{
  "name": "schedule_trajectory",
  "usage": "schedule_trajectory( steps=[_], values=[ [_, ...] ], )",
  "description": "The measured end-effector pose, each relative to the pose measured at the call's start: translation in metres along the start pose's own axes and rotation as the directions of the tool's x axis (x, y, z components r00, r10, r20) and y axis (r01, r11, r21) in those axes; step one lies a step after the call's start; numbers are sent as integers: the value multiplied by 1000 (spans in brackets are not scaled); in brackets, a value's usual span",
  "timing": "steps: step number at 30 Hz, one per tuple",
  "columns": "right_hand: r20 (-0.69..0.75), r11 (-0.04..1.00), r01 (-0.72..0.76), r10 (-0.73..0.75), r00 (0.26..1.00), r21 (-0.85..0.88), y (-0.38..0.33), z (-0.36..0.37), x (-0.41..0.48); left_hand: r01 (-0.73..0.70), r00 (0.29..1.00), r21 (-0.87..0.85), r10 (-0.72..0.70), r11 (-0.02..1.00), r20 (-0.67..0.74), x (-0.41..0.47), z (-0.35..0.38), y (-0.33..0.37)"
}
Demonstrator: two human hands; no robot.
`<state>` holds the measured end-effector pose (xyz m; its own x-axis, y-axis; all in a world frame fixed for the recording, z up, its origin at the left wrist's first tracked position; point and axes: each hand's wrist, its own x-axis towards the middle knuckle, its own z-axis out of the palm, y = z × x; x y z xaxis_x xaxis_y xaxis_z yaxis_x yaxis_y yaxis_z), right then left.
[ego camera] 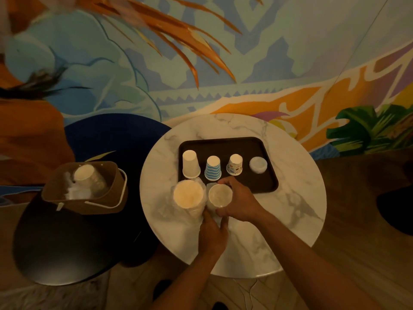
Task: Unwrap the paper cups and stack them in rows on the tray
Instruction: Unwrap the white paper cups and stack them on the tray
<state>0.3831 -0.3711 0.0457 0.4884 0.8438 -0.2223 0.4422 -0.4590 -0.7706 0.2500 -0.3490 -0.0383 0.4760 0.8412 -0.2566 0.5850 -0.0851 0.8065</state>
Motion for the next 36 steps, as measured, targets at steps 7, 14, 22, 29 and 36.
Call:
schedule_trajectory(
  steps=[7,14,22,29,36],
  values=[
    [40,998,-30,32,999,-46,-10,-8,-2,93,985,43,-98,995,139,-5,-9,-2],
    [231,998,24,-11,973,-54,-58,-45,-5,43,957,213,-102,976,271,-26,-68,-11],
    [155,987,157,-153,976,-12,-129,-16,13,192,970,148,-211,970,121,-14,-176,-49],
    [247,972,223,-198,948,-77,-197,55,55,228,974,96,-225,969,-38,28,-277,-69],
    [361,966,209,-143,922,-153,-258,149,115,239,965,23,-235,971,-112,97,-381,-96]
  ],
)
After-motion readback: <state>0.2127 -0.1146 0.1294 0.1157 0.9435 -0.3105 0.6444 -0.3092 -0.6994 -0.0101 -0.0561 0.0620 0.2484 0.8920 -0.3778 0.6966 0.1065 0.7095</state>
